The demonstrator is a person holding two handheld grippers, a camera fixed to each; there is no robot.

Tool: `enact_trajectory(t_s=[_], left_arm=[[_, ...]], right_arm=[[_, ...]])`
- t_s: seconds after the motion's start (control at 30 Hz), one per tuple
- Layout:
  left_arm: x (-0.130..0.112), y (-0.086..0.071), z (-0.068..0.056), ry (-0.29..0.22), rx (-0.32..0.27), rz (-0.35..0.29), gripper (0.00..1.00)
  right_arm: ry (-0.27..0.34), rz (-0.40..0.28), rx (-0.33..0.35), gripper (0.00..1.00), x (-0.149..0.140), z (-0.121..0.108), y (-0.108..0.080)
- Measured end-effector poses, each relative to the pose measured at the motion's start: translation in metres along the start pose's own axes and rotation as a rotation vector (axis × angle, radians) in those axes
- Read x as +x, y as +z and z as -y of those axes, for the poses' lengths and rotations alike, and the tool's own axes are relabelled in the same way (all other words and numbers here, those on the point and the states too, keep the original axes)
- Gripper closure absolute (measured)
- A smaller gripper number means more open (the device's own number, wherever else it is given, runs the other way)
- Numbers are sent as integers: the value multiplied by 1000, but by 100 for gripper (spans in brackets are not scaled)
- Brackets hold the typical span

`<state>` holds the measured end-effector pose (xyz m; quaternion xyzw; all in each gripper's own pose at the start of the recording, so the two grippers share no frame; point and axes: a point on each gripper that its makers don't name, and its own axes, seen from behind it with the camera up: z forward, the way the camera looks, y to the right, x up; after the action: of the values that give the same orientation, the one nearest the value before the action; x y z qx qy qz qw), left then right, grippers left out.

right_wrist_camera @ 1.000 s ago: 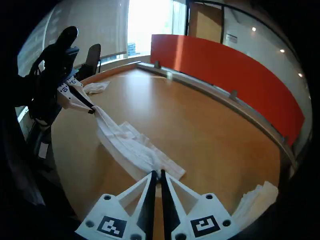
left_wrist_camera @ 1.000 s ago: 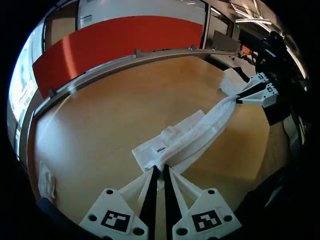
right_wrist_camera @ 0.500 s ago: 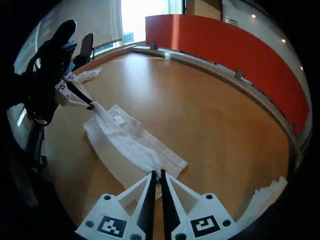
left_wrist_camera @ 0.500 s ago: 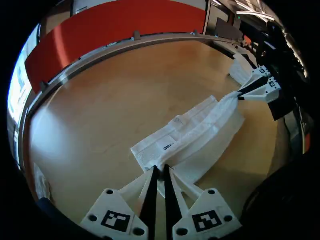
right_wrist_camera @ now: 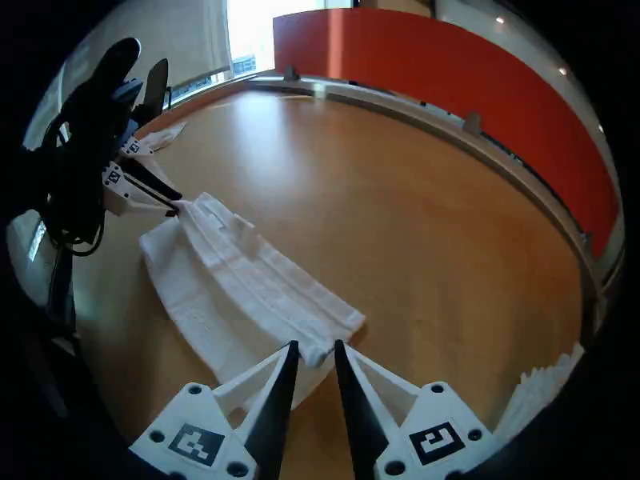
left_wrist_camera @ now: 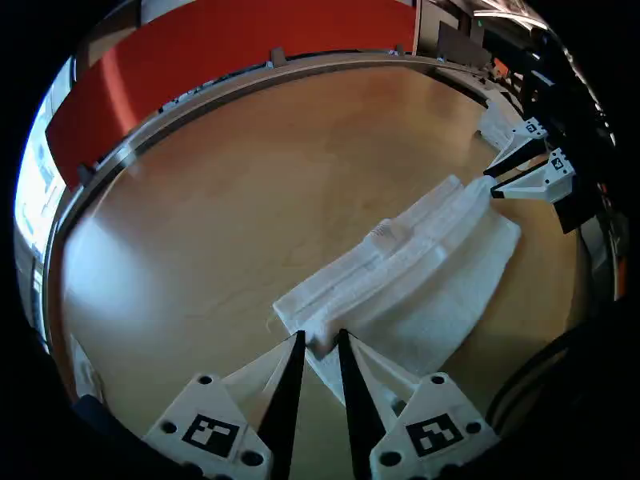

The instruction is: Fold towel

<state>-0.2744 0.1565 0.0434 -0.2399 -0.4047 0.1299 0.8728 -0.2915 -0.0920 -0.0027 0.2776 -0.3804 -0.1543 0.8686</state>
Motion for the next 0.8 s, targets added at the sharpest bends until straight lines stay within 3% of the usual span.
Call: enact_trajectory(t_s=[0.43,0.5,0.63,0.7,0.8], left_arm=[[20,-2,20,-2,68,-43,67],[22,-5,24,-4,78,-49,60],[21,-11,26,-23,81,-55,19],[21,-15,26,-35,79,-58,0],[18,-20,23,-58,66,-63,0]], right_arm=[[-7,-13,-122,56,8,-36,2],[-6,-21,-131,49,10,-38,1],[4,-32,-133,17,9,-36,-4],[10,-36,-127,8,8,-32,-6],[19,-49,-116,7,7,-24,-10]])
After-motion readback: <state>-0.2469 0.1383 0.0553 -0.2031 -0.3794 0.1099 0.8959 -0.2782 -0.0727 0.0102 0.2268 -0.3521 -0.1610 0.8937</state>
